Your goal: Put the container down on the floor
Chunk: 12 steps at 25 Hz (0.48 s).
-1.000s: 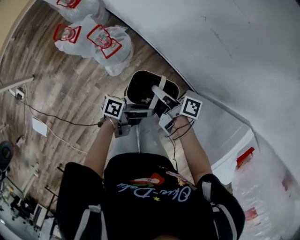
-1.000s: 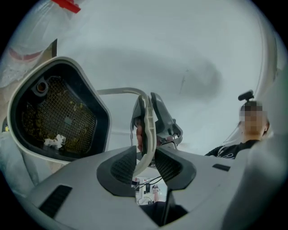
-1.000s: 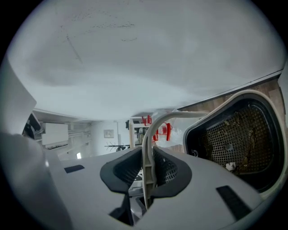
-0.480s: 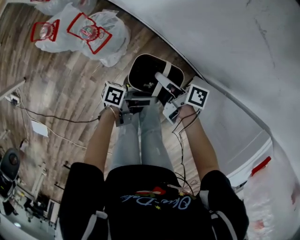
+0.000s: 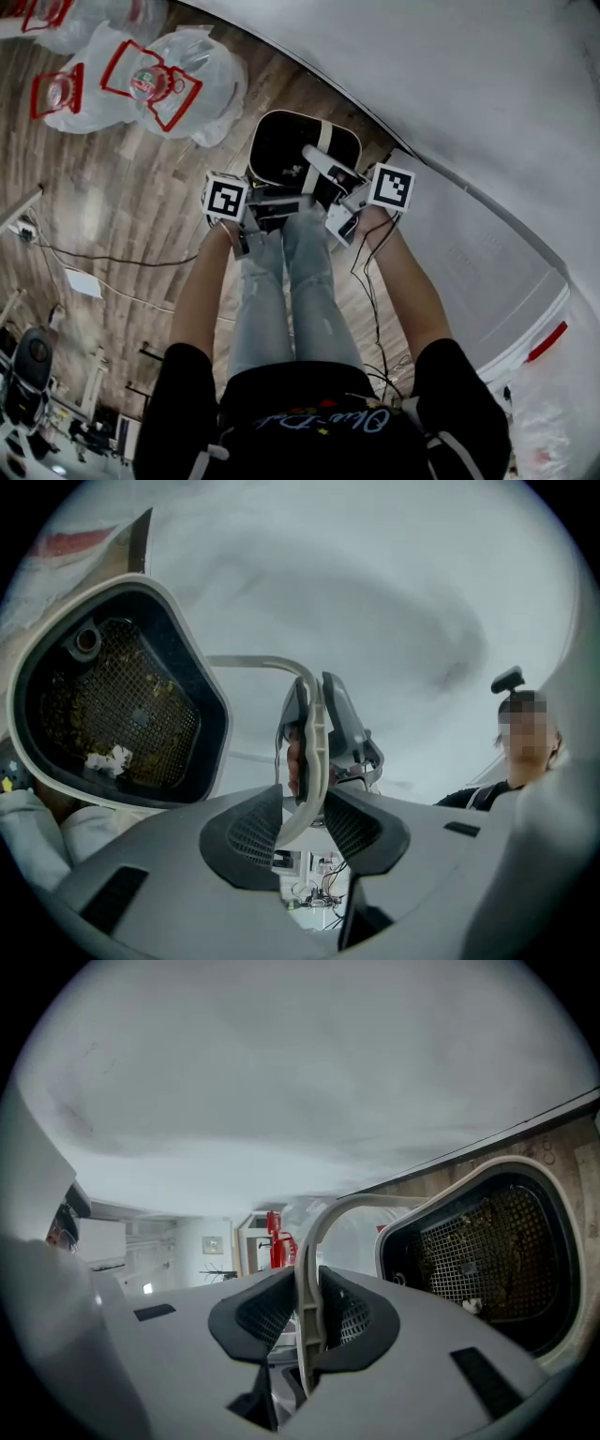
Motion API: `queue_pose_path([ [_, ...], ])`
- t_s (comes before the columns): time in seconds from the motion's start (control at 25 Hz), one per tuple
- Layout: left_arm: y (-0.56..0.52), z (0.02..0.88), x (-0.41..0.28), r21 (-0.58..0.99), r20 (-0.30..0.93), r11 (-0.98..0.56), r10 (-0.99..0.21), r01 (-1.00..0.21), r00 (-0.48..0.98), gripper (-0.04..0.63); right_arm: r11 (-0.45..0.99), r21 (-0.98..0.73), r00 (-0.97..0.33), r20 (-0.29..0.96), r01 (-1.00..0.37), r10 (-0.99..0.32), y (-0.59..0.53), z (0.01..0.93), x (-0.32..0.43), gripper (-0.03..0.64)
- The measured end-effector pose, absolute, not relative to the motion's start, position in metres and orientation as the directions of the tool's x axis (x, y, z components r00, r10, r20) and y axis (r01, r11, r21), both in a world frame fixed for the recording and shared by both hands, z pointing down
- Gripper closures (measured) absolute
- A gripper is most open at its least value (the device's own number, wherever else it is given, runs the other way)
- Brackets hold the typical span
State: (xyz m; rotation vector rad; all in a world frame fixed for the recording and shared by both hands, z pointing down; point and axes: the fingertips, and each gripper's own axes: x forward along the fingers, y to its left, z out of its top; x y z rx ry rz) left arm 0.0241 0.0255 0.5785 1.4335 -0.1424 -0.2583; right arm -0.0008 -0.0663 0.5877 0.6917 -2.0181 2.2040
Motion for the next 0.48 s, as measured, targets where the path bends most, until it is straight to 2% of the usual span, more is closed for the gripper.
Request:
queue_pose_path([
  [0.48, 0.032, 0.608, 0.034, 0.991, -0.039, 0.112, -0.324, 0.079, 0.945, 0.480, -0.098, -0.923, -0.892, 0.384, -0.371, -0.239, -0.059, 0.614, 0.008, 0.555],
])
